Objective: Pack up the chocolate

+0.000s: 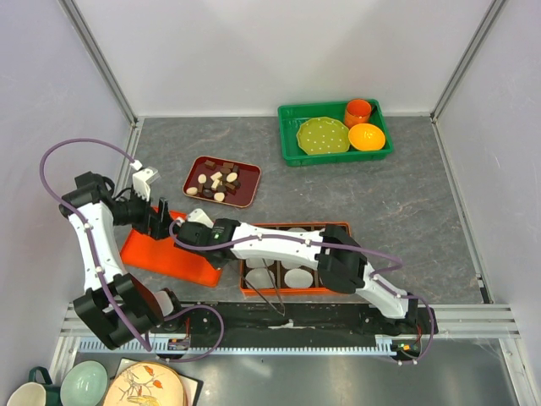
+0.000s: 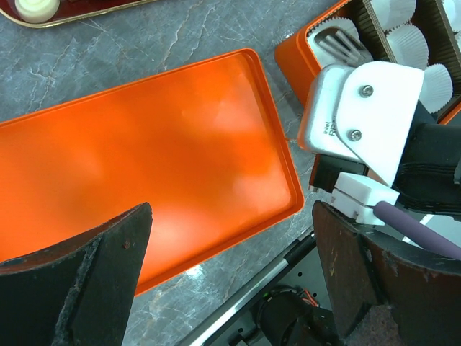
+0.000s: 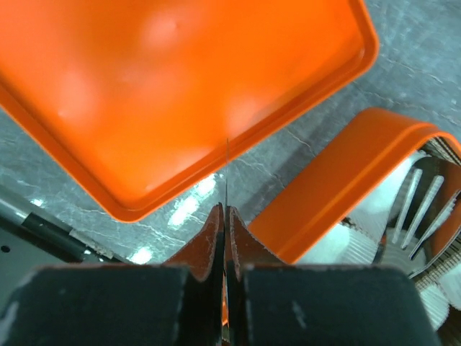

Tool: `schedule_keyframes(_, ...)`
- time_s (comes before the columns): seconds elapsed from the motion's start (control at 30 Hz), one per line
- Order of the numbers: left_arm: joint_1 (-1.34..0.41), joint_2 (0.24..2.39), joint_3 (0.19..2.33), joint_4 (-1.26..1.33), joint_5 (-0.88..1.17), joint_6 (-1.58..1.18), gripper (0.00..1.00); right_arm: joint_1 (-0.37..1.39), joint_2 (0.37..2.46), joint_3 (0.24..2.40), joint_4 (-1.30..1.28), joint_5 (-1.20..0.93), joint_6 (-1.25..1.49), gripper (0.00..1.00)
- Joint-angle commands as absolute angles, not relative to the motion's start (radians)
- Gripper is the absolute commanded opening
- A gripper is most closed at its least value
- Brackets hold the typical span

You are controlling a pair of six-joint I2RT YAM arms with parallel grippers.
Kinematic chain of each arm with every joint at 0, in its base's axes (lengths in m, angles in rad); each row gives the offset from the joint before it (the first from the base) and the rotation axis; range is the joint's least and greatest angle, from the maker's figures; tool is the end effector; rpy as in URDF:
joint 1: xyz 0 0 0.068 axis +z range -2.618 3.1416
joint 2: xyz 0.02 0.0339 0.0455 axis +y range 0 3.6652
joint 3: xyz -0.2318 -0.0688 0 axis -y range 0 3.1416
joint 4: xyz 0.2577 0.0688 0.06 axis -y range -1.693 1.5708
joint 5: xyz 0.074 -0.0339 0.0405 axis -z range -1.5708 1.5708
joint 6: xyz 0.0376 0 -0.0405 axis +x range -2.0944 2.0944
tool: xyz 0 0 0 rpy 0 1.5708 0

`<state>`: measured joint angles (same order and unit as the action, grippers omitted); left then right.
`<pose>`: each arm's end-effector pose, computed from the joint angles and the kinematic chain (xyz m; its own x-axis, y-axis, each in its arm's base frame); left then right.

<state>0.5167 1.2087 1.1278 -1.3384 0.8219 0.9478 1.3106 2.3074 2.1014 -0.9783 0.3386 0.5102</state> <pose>0.2002 0.0821 0.2708 -0.6966 0.2402 -0.6761 0.5579 0.7739 -0.2999 0.1359 0.4621 0.1898 -0.6373 -0.6035 -0.4792 -0.6509 0.7544 -0.0844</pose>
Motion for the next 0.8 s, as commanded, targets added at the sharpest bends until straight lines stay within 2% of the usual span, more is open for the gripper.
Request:
schedule_keyframes(0.0,0.523,1.201,1.123,-1.342,0.856,0.992,0.99,1.336,2.330,2.132,-1.003,0.462,0.495,0.00)
schedule_keyframes(0.77,0.522,1.180,1.106,-1.336,0.833,0.985,0.99,1.456,2.365,2.235,-1.000,0.488,0.373,0.00)
